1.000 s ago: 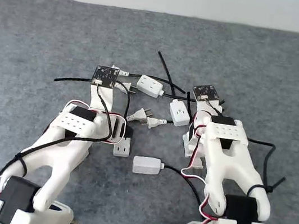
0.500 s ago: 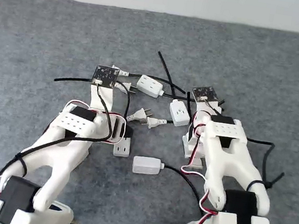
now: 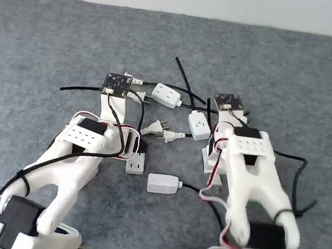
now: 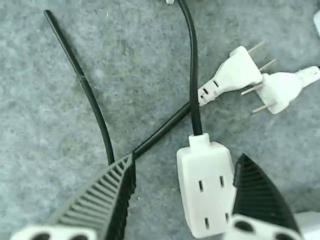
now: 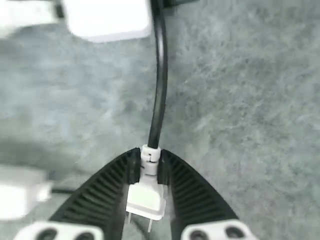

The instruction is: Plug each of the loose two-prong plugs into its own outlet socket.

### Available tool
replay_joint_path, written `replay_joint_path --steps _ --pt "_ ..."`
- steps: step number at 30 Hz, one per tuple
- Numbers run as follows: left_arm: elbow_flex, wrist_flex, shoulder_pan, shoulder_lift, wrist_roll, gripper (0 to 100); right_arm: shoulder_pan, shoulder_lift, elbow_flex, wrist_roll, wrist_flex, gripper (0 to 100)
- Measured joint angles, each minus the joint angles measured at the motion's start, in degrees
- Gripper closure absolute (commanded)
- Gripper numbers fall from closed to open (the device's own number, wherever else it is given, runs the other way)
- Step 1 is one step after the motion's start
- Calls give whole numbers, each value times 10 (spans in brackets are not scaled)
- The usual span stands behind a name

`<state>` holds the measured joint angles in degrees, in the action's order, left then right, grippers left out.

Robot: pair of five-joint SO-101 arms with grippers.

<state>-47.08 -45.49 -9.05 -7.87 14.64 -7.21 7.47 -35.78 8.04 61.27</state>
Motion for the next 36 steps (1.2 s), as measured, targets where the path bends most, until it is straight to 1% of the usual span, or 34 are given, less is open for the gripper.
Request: replay_joint_path --steps 4,7,10,11,13,16,17,18,22,25,32,36 --pt "0 0 15 0 0 705 -47 136 0 -6 69 991" --pt "0 0 15 0 0 705 -86 230 0 -6 98 991" --pt "0 0 15 0 0 712 -121 279 10 4 121 991" --pt "0 0 15 0 0 730 -138 289 11 8 125 991" --pt "0 0 15 0 -2 802 -169 305 11 11 126 991" --pt "1 1 11 0 -22 967 -210 316 11 14 126 991" --pt "1 3 8 -1 -29 994 -226 317 11 14 126 991" --pt "4 4 4 -1 -39 985 -237 318 11 15 125 991" --pt "5 3 -12 -1 -79 986 -247 318 11 15 112 991" --pt "5 3 -23 -1 -86 986 -249 318 11 15 98 991" --pt "-6 3 -34 -1 -129 986 -249 318 -19 15 37 991" --pt "-8 4 -42 -4 -158 985 -249 318 -23 15 28 991"
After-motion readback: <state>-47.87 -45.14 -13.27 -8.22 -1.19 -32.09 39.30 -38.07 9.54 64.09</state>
